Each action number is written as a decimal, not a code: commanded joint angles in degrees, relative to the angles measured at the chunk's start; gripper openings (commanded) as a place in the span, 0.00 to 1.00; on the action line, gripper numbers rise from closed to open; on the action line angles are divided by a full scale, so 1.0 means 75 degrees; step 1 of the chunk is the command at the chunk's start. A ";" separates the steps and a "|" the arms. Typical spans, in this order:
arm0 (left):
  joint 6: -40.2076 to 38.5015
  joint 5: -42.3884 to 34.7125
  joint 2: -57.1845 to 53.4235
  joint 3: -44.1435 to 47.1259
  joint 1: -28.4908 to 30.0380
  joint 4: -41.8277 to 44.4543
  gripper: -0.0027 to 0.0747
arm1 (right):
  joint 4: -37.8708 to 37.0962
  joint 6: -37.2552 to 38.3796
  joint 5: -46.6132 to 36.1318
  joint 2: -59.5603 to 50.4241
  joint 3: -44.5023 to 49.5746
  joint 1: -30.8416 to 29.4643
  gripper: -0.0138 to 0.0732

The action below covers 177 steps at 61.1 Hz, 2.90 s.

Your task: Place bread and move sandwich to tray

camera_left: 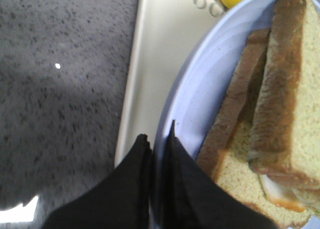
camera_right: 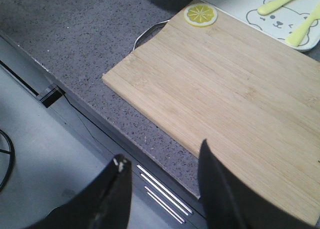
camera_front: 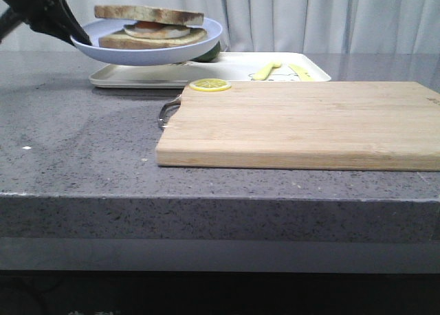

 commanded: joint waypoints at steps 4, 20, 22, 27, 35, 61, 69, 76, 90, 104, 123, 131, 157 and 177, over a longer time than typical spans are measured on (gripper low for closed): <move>-0.0354 -0.0003 0.0095 -0.1013 -0.0047 -0.0663 0.01 | -0.0037 -0.0036 -0.0457 -0.0033 -0.0188 -0.0037 0.55; -0.0413 -0.0036 0.0249 -0.1182 -0.0047 -0.0663 0.26 | -0.0037 -0.0036 -0.0457 -0.0033 -0.0188 -0.0037 0.55; -0.0413 -0.0040 0.0249 -0.1182 -0.0047 -0.0663 0.32 | -0.0037 -0.0036 -0.0457 -0.0033 -0.0188 -0.0037 0.55; -0.0413 -0.0026 0.0249 -0.1184 -0.0047 -0.0663 0.43 | -0.0037 -0.0036 -0.0457 -0.0033 -0.0188 -0.0037 0.55; -0.0007 0.0141 0.0217 -0.1211 -0.0030 -0.0663 0.44 | -0.0037 -0.0036 -0.0457 -0.0033 -0.0188 -0.0037 0.55; 0.0855 0.0995 -0.1491 -0.1161 -0.0013 0.0780 0.44 | -0.0037 -0.0036 -0.0457 -0.0033 -0.0188 -0.0037 0.55; 0.0899 0.1018 -0.2428 -0.0684 -0.0271 0.1723 0.44 | -0.0037 -0.0036 -0.0457 -0.0033 -0.0188 -0.0037 0.55; 0.1008 0.0781 -0.3398 0.0175 -0.0642 0.2497 0.44 | -0.0037 -0.0036 -0.0457 -0.0033 -0.0188 -0.0037 0.55; 0.1491 -0.0542 -0.5655 0.2769 -0.1472 0.3050 0.44 | -0.0037 -0.0036 -0.0457 -0.0033 -0.0188 -0.0037 0.55; 0.1672 -0.1623 -0.7698 0.5333 -0.2035 0.3426 0.44 | -0.0037 -0.0036 -0.0457 -0.0033 -0.0188 -0.0037 0.55; 0.1725 -0.1920 -0.9868 0.7892 -0.2151 0.3486 0.44 | -0.0030 -0.0036 -0.0457 -0.0033 -0.0188 -0.0037 0.55; 0.1725 -0.1920 -1.0772 0.8632 -0.2151 0.3486 0.44 | -0.0030 -0.0036 -0.0448 -0.0033 -0.0188 -0.0037 0.55; 0.1725 -0.1931 -1.2073 0.9341 -0.2151 0.3505 0.31 | -0.0030 -0.0036 -0.0345 -0.0033 -0.0188 -0.0037 0.45; 0.1725 -0.1931 -1.2073 0.9341 -0.2151 0.3505 0.01 | -0.0030 -0.0036 -0.0345 -0.0033 -0.0188 -0.0037 0.08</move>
